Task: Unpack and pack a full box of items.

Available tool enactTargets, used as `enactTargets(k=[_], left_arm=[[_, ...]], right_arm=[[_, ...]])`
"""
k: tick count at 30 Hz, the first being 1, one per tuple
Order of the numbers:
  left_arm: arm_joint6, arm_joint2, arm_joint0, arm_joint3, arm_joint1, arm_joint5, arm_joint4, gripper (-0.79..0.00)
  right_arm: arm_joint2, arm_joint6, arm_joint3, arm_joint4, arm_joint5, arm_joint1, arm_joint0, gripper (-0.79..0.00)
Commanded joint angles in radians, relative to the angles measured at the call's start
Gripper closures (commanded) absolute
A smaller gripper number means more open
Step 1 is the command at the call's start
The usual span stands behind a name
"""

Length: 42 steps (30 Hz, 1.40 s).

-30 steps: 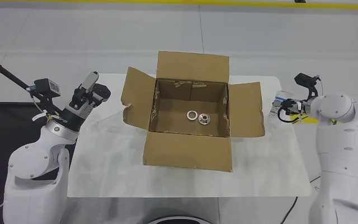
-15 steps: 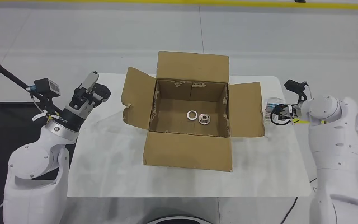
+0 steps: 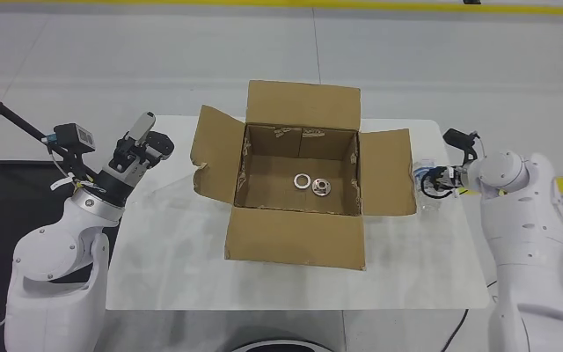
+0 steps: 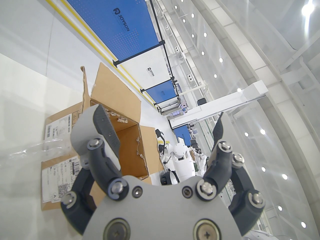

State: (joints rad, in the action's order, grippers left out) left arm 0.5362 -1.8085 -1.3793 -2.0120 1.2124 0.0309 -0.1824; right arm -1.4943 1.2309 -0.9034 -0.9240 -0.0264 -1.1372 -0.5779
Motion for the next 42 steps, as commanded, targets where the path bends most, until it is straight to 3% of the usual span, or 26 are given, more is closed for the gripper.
enactTargets(k=[1, 3, 6, 7, 8, 10, 11, 20, 28, 35, 38, 42], left_arm=[[0.0, 0.0, 0.0, 0.0, 0.0, 0.0, 0.0, -0.785], [0.0, 0.0, 0.0, 0.0, 0.0, 0.0, 0.0, -0.785], [0.0, 0.0, 0.0, 0.0, 0.0, 0.0, 0.0, -0.785], [0.0, 0.0, 0.0, 0.0, 0.0, 0.0, 0.0, -0.785], [0.0, 0.0, 0.0, 0.0, 0.0, 0.0, 0.0, -0.785], [0.0, 0.0, 0.0, 0.0, 0.0, 0.0, 0.0, -0.785], [0.0, 0.0, 0.0, 0.0, 0.0, 0.0, 0.0, -0.785], [0.0, 0.0, 0.0, 0.0, 0.0, 0.0, 0.0, -0.785], [0.0, 0.0, 0.0, 0.0, 0.0, 0.0, 0.0, -0.785], [0.0, 0.0, 0.0, 0.0, 0.0, 0.0, 0.0, -0.785], [0.0, 0.0, 0.0, 0.0, 0.0, 0.0, 0.0, -0.785], [0.0, 0.0, 0.0, 0.0, 0.0, 0.0, 0.0, -0.785]], right_arm=[[0.0, 0.001, -0.004, 0.003, 0.003, 0.002, -0.002, -0.354], [0.0, -0.001, -0.014, 0.003, 0.008, 0.005, -0.004, -0.419], [-0.009, -0.005, -0.049, 0.004, 0.016, 0.011, -0.013, -0.446], [-0.012, -0.006, -0.062, 0.003, 0.018, 0.013, -0.018, -0.576], [-0.02, -0.014, -0.088, 0.006, 0.02, 0.016, -0.019, -0.643], [-0.033, -0.001, -0.15, -0.002, 0.032, 0.023, -0.031, -0.68], [-0.04, 0.005, -0.187, 0.002, 0.037, 0.025, -0.04, -0.742], [-0.091, 0.031, -0.631, 0.087, 0.062, 0.041, -0.149, -0.767], [-0.005, 0.011, -0.96, 0.167, 0.077, 0.036, -0.186, -0.68], [0.186, -0.001, -1.037, 0.203, 0.072, 0.02, -0.123, -0.73], [0.282, 0.008, -1.01, 0.221, 0.067, 0.009, -0.073, -0.782], [0.398, 0.002, -0.935, 0.261, 0.053, -0.01, -0.013, -0.785]])
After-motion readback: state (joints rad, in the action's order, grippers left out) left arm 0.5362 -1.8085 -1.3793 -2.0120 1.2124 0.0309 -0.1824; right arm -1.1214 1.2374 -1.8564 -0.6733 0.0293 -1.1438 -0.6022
